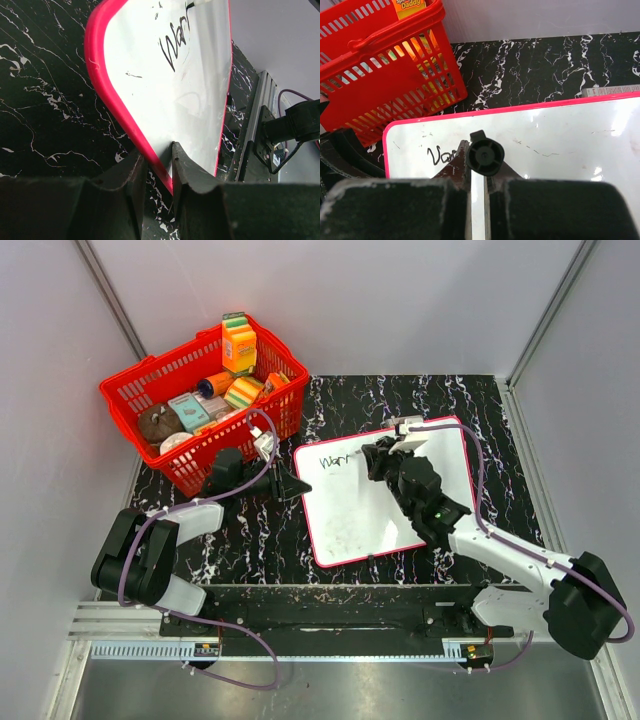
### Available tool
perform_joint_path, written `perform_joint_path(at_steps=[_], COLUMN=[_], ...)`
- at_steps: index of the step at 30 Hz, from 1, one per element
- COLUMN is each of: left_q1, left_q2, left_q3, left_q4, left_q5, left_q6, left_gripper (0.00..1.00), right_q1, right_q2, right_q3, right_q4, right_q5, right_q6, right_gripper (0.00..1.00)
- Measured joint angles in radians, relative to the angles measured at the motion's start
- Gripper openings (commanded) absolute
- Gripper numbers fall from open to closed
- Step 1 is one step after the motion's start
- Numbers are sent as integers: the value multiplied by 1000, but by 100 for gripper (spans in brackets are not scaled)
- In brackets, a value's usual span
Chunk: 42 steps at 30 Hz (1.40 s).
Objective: Write a sentence on the whiteboard
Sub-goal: Write with the whiteboard marker on the whiteboard.
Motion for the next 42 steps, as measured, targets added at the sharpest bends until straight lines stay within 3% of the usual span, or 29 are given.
perform_joint_path(at_steps=[29, 42], left_q1=[0, 0], left_q2=[0, 0], left_q3=[0, 0], left_q4=[-1, -8], left_q5=[0, -2], left_q6=[3, 3], left_gripper=[0, 0], right_q1=[-23, -23], right_q2=[-73, -35], right_q3=[-64, -38], right_q4=[-27, -10], right_q5=[-37, -27], right_q6=[41, 44], right_gripper=[0, 0])
